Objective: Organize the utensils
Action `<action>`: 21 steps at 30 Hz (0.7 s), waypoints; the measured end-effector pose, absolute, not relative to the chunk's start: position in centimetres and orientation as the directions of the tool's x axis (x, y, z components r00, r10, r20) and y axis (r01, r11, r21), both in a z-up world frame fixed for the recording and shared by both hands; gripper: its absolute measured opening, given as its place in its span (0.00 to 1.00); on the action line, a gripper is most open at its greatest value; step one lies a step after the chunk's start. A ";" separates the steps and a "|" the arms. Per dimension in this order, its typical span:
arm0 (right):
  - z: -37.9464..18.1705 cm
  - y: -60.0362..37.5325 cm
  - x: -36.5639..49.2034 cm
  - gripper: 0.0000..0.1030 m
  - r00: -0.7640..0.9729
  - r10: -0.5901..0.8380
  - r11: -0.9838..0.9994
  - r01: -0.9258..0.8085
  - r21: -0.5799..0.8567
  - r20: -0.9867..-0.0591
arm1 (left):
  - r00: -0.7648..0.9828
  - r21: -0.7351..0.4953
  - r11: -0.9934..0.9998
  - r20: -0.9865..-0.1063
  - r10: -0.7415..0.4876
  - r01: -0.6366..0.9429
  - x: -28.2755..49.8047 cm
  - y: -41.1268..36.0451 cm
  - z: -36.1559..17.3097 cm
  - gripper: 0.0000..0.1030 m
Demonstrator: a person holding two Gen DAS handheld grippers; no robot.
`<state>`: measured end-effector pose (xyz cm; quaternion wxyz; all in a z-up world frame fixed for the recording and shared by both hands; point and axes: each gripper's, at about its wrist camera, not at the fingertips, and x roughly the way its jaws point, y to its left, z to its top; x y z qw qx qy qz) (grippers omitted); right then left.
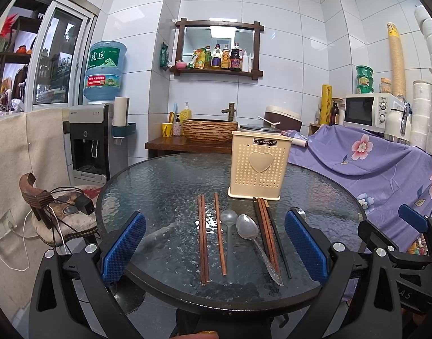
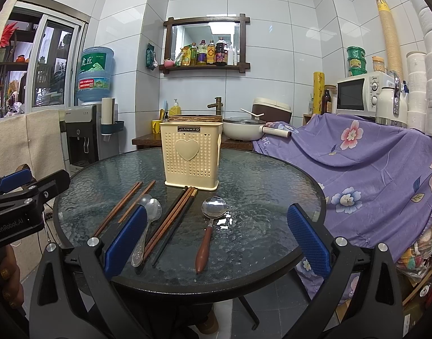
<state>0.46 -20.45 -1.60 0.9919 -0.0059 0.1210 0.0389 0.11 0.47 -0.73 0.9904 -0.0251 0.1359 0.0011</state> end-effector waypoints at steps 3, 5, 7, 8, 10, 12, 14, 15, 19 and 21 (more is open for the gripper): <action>-1.6 -20.4 0.5 0.95 0.968 0.076 0.997 -0.079 -0.002 -0.241 | 0.963 -0.050 0.999 -0.269 -0.005 -0.008 0.1 0.5 -0.7 0.94; -1.6 -20.4 0.5 0.95 0.968 0.076 0.997 -0.079 -0.002 -0.241 | 0.963 -0.049 0.999 -0.269 -0.005 -0.009 0.1 0.5 -0.7 0.94; -1.6 -20.5 0.5 0.95 0.968 0.076 0.997 -0.079 -0.003 -0.240 | 0.963 -0.050 0.999 -0.269 -0.005 -0.008 0.1 0.5 -0.8 0.94; -1.6 -20.5 0.5 0.95 0.968 0.076 0.997 -0.079 -0.002 -0.241 | 0.963 -0.051 0.999 -0.269 -0.005 -0.009 0.1 0.5 -0.7 0.94; -1.6 -20.5 0.5 0.95 0.967 0.076 0.997 -0.079 -0.001 -0.242 | 0.963 -0.051 0.999 -0.270 -0.004 -0.010 0.2 0.6 -0.8 0.94; -1.6 -20.5 0.5 0.95 0.967 0.076 0.997 -0.079 -0.002 -0.241 | 0.963 -0.051 0.999 -0.269 -0.005 -0.009 0.1 0.6 -0.8 0.94; -1.6 -20.5 0.5 0.95 0.967 0.076 0.997 -0.079 -0.002 -0.242 | 0.963 -0.050 0.999 -0.269 -0.005 -0.009 0.1 0.5 -0.8 0.94; -1.6 -20.5 0.5 0.95 0.967 0.076 0.997 -0.079 -0.002 -0.242 | 0.963 -0.051 0.999 -0.269 -0.005 -0.009 0.1 0.5 -0.7 0.94; -1.6 -20.5 0.5 0.95 0.967 0.076 0.997 -0.079 -0.002 -0.244 | 0.962 -0.051 0.999 -0.273 -0.004 -0.011 0.2 0.3 -0.7 0.94; -1.6 -20.5 0.5 0.95 0.966 0.076 0.997 -0.079 -0.002 -0.247 | 0.960 -0.059 0.998 -0.280 -0.002 -0.015 0.2 0.7 -0.7 0.94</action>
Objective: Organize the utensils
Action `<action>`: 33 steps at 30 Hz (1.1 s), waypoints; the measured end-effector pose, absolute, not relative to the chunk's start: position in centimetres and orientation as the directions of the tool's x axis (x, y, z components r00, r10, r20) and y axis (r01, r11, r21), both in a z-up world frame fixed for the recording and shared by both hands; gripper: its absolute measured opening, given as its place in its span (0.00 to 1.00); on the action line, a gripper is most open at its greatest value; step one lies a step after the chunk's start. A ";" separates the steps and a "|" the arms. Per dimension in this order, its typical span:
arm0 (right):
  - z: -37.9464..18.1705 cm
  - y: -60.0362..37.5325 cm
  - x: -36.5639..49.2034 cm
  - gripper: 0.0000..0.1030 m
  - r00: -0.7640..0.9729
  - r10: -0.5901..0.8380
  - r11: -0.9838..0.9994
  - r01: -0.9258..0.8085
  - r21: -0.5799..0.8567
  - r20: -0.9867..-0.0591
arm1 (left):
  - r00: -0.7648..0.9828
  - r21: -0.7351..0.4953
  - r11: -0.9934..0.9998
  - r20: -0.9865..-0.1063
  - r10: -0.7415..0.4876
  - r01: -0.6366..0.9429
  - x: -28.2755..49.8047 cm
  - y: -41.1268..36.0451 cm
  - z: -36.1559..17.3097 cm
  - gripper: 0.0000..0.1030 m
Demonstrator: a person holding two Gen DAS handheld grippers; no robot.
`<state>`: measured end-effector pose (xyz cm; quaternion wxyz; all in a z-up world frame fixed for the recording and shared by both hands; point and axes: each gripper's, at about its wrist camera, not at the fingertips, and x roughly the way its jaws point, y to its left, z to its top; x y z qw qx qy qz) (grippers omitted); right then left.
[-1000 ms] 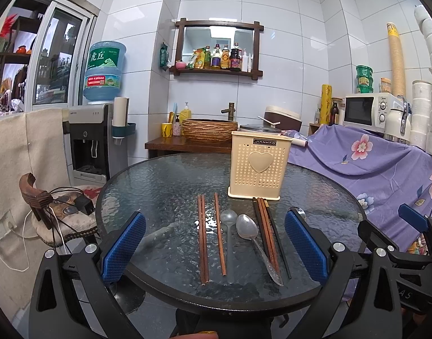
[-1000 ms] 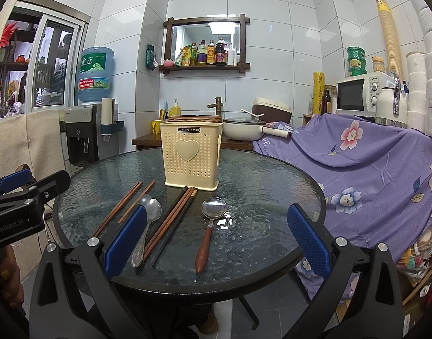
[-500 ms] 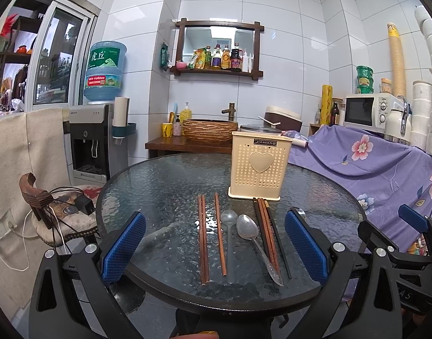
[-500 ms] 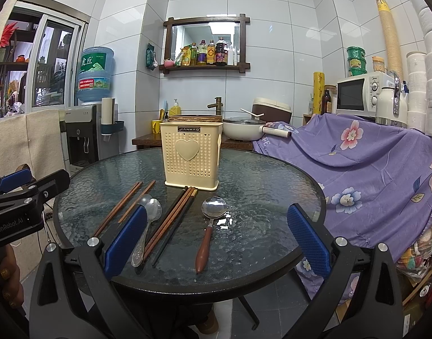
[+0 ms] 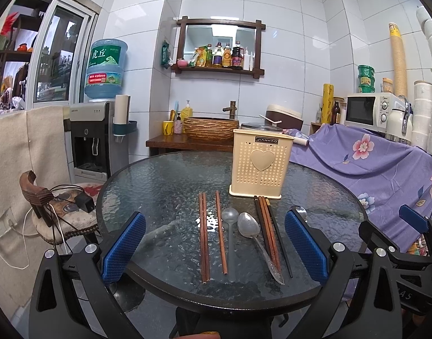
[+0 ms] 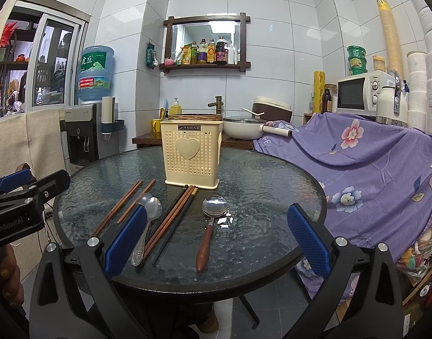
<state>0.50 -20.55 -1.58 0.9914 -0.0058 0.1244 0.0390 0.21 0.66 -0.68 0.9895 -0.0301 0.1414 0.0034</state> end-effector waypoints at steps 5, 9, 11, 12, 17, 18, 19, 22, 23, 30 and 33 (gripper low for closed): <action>-1.8 -20.7 1.6 0.95 0.956 0.078 0.997 -0.080 0.004 -0.283 | 0.943 -0.092 0.995 -0.334 -0.008 -0.025 1.2 1.6 -1.3 0.94; -2.7 -21.1 3.3 0.95 0.934 0.068 0.997 -0.075 -0.005 -0.351 | 0.921 -0.094 0.995 -0.390 -0.015 -0.024 2.6 2.4 -2.1 0.94; -3.5 -20.9 4.3 0.95 0.916 0.069 0.996 -0.083 -0.018 -0.395 | 0.912 -0.076 0.997 -0.410 -0.008 -0.026 3.4 2.5 -2.4 0.94; -3.7 -20.9 4.7 0.95 0.908 0.069 0.996 -0.086 -0.024 -0.414 | 0.908 -0.070 0.997 -0.419 -0.005 -0.027 3.7 2.7 -2.5 0.94; -4.9 -20.8 7.5 0.95 0.847 0.083 0.993 -0.116 -0.031 -0.525 | 0.870 -0.055 0.998 -0.492 0.005 -0.037 5.9 3.8 -3.4 0.94; -5.0 -20.9 8.0 0.95 0.839 0.080 0.993 -0.115 -0.032 -0.538 | 0.860 -0.051 0.998 -0.510 0.007 -0.039 6.3 4.0 -3.5 0.94; -5.1 -21.1 8.5 0.95 0.832 0.077 0.993 -0.114 -0.034 -0.550 | 0.846 -0.041 0.998 -0.532 0.019 -0.048 7.0 4.3 -3.6 0.94; -5.5 -21.7 10.5 0.95 0.807 0.058 0.994 -0.102 -0.041 -0.587 | 0.821 -0.024 0.998 -0.570 0.036 -0.061 8.4 5.0 -4.1 0.94; -5.6 -21.8 11.1 0.95 0.796 0.054 0.994 -0.097 -0.040 -0.603 | 0.813 -0.026 0.998 -0.582 0.029 -0.054 9.0 5.2 -4.1 0.94; -6.6 -21.6 15.9 0.95 0.678 0.136 0.988 -0.149 0.046 -0.722 | 0.752 -0.015 0.999 -0.659 0.012 -0.028 13.1 5.7 -4.6 0.83; -6.8 -20.7 17.3 0.95 0.648 0.132 0.984 -0.178 0.019 -0.750 | 0.729 0.003 1.000 -0.684 0.007 -0.006 14.8 5.7 -4.7 0.76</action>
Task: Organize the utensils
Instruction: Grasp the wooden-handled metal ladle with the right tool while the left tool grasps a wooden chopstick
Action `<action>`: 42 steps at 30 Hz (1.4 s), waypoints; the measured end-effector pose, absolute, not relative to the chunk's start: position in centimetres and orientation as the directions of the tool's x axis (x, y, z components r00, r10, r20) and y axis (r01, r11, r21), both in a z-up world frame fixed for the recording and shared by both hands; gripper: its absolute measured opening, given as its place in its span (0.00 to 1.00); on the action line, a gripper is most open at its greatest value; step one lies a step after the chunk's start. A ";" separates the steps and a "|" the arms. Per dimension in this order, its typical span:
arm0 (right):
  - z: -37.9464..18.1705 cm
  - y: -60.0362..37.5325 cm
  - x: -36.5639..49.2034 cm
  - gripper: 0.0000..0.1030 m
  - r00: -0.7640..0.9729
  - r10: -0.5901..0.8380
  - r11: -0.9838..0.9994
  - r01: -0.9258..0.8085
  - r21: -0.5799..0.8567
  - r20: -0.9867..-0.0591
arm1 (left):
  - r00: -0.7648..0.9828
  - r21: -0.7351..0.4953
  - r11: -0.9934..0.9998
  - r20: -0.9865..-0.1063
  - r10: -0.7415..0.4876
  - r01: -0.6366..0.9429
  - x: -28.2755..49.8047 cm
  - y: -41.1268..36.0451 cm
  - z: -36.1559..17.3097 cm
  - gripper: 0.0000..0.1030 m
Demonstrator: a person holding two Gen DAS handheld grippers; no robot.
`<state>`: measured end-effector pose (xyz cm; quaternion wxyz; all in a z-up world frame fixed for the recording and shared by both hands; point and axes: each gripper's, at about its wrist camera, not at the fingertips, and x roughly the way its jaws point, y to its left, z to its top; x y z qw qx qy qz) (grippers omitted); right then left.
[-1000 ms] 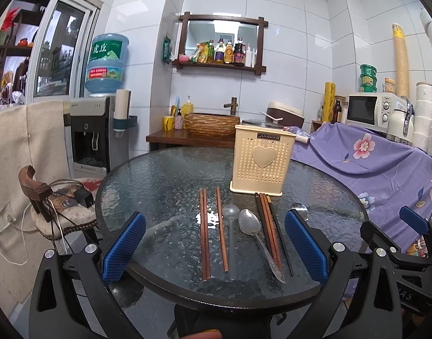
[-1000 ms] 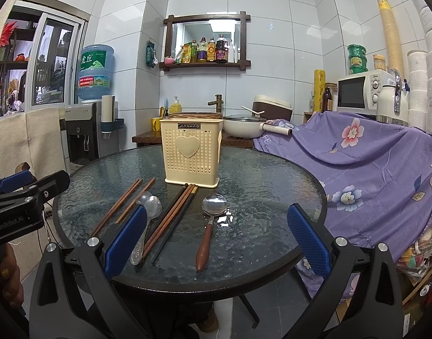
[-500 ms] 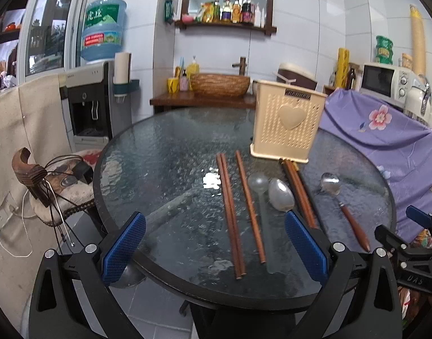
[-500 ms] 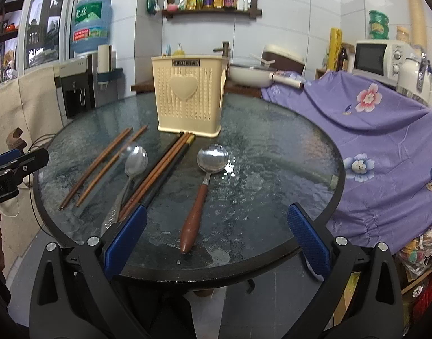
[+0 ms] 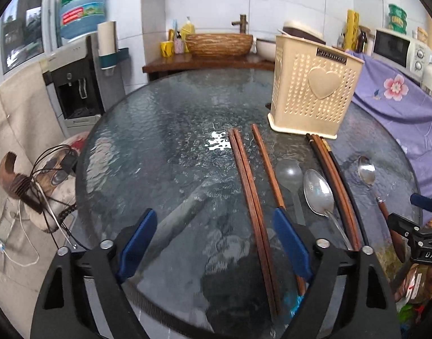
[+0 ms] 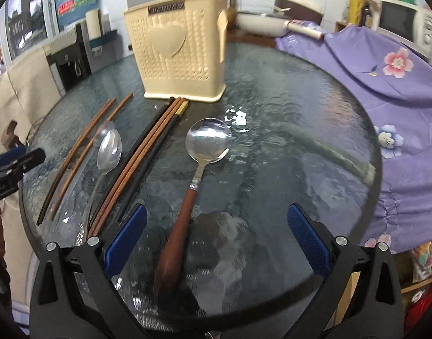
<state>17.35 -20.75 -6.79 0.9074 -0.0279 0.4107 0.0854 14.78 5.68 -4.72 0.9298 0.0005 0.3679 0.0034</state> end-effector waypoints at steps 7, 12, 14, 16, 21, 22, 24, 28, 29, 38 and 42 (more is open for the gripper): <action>-6.6 -20.7 19.6 0.93 0.621 0.135 0.981 -0.193 0.016 -0.772 | 0.677 -0.022 1.000 -0.736 -0.028 0.017 17.6 6.5 -5.3 0.66; -6.8 -20.6 20.4 0.93 0.607 0.149 0.981 -0.191 0.038 -0.780 | 0.649 -0.021 0.998 -0.759 -0.050 0.053 19.1 5.8 -5.9 0.66; -6.8 -20.4 20.4 0.93 0.608 0.154 0.980 -0.196 0.040 -0.779 | 0.643 0.007 0.998 -0.765 -0.033 0.058 19.5 5.5 -6.3 0.66; -6.7 -20.3 20.4 0.93 0.609 0.155 0.979 -0.199 0.039 -0.778 | 0.636 0.013 0.999 -0.771 -0.022 0.051 19.8 5.5 -6.7 0.66; -6.8 -20.3 20.2 0.93 0.617 0.144 0.980 -0.197 0.025 -0.774 | 0.645 0.055 0.998 -0.764 0.031 0.017 20.0 6.5 -6.4 0.67; -6.8 -20.3 20.2 0.93 0.616 0.147 0.980 -0.197 0.030 -0.774 | 0.646 0.067 0.998 -0.762 0.045 0.010 20.0 6.8 -6.4 0.67; -6.7 -20.5 20.2 0.93 0.620 0.147 0.980 -0.195 0.030 -0.771 | 0.638 0.084 0.996 -0.766 0.077 -0.020 20.0 7.8 -6.4 0.67; -6.4 -20.3 20.3 0.93 0.628 0.139 0.980 -0.199 0.015 -0.765 | 0.638 0.077 0.995 -0.764 0.100 -0.062 19.9 9.1 -6.1 0.66; -6.4 -20.2 20.4 0.93 0.628 0.138 0.980 -0.201 0.013 -0.766 | 0.643 0.071 0.996 -0.760 0.094 -0.061 19.9 9.1 -5.9 0.66; -7.1 -19.3 22.2 0.83 0.593 0.126 0.982 -0.190 0.015 -0.796 | 0.640 0.091 0.996 -0.764 0.083 -0.020 21.1 7.6 -6.0 0.67; -7.5 -18.7 23.5 0.76 0.575 0.129 0.981 -0.193 0.019 -0.808 | 0.619 0.063 0.997 -0.781 0.080 -0.049 21.9 9.1 -6.5 0.67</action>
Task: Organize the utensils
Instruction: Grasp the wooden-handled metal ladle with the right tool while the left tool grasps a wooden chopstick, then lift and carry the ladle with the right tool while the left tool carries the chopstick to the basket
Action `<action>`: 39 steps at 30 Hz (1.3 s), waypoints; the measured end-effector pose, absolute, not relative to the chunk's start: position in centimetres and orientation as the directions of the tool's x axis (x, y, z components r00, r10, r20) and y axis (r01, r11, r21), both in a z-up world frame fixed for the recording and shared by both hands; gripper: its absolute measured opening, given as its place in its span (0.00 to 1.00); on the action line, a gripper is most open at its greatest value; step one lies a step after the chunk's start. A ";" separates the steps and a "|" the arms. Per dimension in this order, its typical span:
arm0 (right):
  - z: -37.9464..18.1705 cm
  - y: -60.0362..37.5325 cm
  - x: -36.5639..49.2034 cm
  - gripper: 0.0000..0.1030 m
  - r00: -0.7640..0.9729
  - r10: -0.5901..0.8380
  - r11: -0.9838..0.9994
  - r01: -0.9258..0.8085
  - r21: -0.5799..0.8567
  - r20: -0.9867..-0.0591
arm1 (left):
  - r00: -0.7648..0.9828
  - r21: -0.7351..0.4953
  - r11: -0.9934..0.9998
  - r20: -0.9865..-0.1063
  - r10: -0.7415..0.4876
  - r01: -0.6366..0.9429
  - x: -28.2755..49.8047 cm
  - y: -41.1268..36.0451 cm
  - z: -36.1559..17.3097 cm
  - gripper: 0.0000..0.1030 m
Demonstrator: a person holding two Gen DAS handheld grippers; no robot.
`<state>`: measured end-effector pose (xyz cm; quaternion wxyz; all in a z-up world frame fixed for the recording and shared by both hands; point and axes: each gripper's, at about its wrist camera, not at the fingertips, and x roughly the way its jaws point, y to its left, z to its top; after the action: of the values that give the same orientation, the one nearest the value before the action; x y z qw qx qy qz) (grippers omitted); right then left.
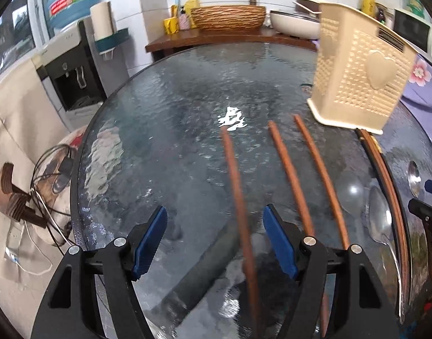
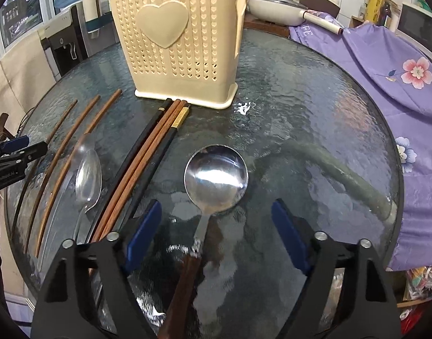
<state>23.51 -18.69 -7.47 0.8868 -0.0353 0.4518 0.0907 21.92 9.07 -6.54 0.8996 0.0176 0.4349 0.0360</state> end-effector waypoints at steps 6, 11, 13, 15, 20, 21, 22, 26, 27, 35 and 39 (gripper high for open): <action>-7.3 -18.6 24.8 0.70 0.574 0.113 0.986 -0.166 0.021 -0.811 | 0.604 0.063 0.996 -0.793 0.084 -0.056 23.2 10.1 -6.5 0.67; -7.1 -18.2 25.5 0.63 0.571 0.107 0.987 -0.163 0.015 -0.814 | 0.592 0.067 0.997 -0.802 0.076 -0.038 24.8 9.5 -6.6 0.67; -6.9 -18.1 25.8 0.57 0.572 0.107 0.987 -0.163 0.016 -0.813 | 0.589 0.076 0.997 -0.805 0.075 -0.023 25.5 8.9 -6.5 0.65; -6.9 -18.0 25.9 0.54 0.570 0.106 0.987 -0.160 0.016 -0.814 | 0.585 0.074 0.997 -0.808 0.067 -0.012 26.2 8.7 -6.5 0.64; -6.9 -18.0 26.1 0.51 0.569 0.106 0.987 -0.161 0.015 -0.816 | 0.555 0.050 0.999 -0.831 0.044 -0.006 27.4 8.4 -6.4 0.60; -6.8 -18.0 26.2 0.48 0.569 0.104 0.987 -0.159 0.015 -0.815 | 0.557 0.053 0.999 -0.829 0.045 -0.001 27.5 8.3 -6.4 0.57; -6.8 -18.0 26.3 0.47 0.568 0.104 0.987 -0.159 0.016 -0.816 | 0.559 0.054 0.999 -0.828 0.043 0.003 27.5 8.1 -6.4 0.54; -6.8 -17.9 26.5 0.47 0.562 0.102 0.987 -0.160 0.014 -0.821 | 0.555 0.037 0.999 -0.832 0.021 0.018 28.0 7.4 -6.3 0.40; -6.8 -17.8 26.6 0.47 0.561 0.103 0.987 -0.161 0.014 -0.821 | 0.554 0.043 0.999 -0.832 0.024 0.021 28.2 7.2 -6.3 0.37; -6.8 -17.9 27.1 0.46 0.558 0.118 0.986 -0.166 0.029 -0.822 | 0.552 0.069 0.997 -0.833 0.041 0.029 29.3 6.4 -6.2 0.11; -6.7 -17.9 27.2 0.46 0.567 0.125 0.985 -0.168 0.034 -0.815 | 0.556 0.081 0.997 -0.829 0.060 0.014 29.6 6.3 -6.2 0.07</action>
<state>27.22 -17.92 -6.68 0.8847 -0.0235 0.4582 0.0827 29.55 6.29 -6.24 0.8811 0.0393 0.4711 0.0129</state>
